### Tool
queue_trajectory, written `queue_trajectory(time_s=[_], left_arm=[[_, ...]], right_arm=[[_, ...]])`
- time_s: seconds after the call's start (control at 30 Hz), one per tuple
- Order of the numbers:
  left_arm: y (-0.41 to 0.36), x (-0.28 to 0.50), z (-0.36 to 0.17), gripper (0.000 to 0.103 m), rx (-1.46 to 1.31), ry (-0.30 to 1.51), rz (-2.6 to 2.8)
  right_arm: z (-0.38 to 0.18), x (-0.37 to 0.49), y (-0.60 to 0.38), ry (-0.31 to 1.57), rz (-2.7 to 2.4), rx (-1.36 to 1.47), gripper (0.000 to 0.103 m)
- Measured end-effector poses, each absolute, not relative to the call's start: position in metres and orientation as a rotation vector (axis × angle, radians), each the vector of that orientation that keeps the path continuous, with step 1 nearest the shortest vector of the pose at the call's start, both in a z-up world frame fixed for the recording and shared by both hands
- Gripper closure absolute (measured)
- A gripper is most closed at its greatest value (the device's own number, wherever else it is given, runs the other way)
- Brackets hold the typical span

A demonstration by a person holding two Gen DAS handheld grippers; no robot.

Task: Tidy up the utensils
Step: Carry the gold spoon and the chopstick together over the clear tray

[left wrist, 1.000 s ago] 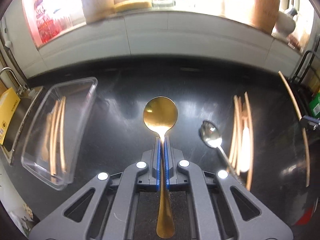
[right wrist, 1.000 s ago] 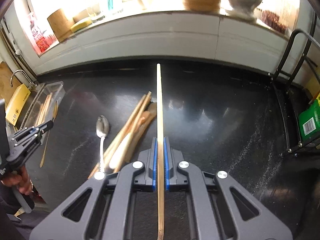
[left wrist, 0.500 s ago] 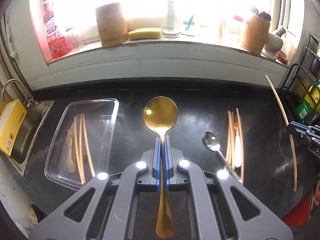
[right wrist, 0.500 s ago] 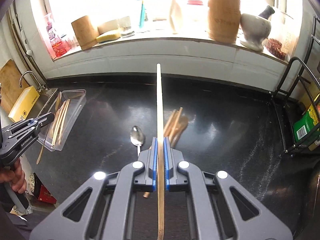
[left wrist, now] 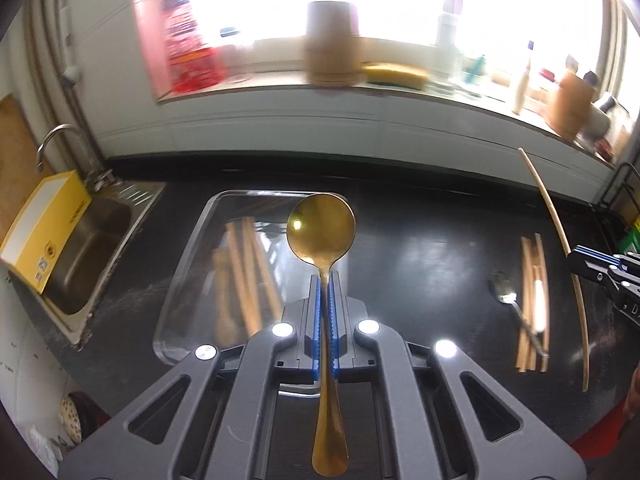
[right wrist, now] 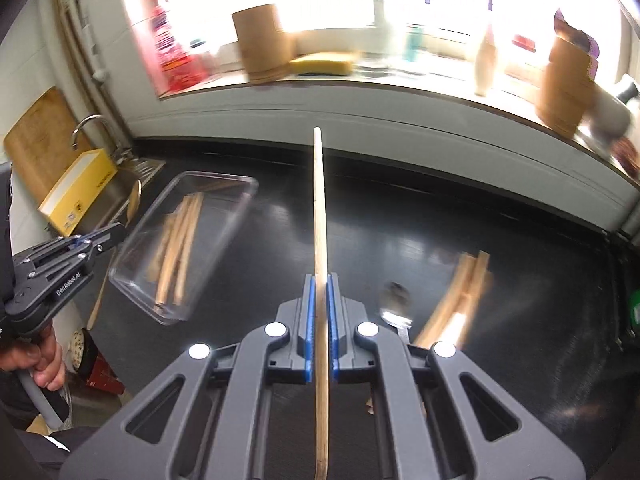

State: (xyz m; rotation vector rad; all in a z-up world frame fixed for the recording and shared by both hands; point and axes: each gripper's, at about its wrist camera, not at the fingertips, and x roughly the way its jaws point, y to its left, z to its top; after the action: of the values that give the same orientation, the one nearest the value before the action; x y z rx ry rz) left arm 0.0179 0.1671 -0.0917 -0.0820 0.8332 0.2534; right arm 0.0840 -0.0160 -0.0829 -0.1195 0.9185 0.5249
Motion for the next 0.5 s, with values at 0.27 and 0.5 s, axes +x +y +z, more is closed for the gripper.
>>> queue_trajectory(time_s=[0.27,0.5], left_arm=[[0.241,0.003,-0.095,0.100,-0.122,0.845,0.361],[0.276,0.010,-0.097,0.100,-0.150,0.849,0.394]], right_arm=[[-0.084,0.092,0.093,0.926,0.685,-0.144,0.096],[-0.086,0.103,0.153,0.942,0.765,-0.179,0.096]])
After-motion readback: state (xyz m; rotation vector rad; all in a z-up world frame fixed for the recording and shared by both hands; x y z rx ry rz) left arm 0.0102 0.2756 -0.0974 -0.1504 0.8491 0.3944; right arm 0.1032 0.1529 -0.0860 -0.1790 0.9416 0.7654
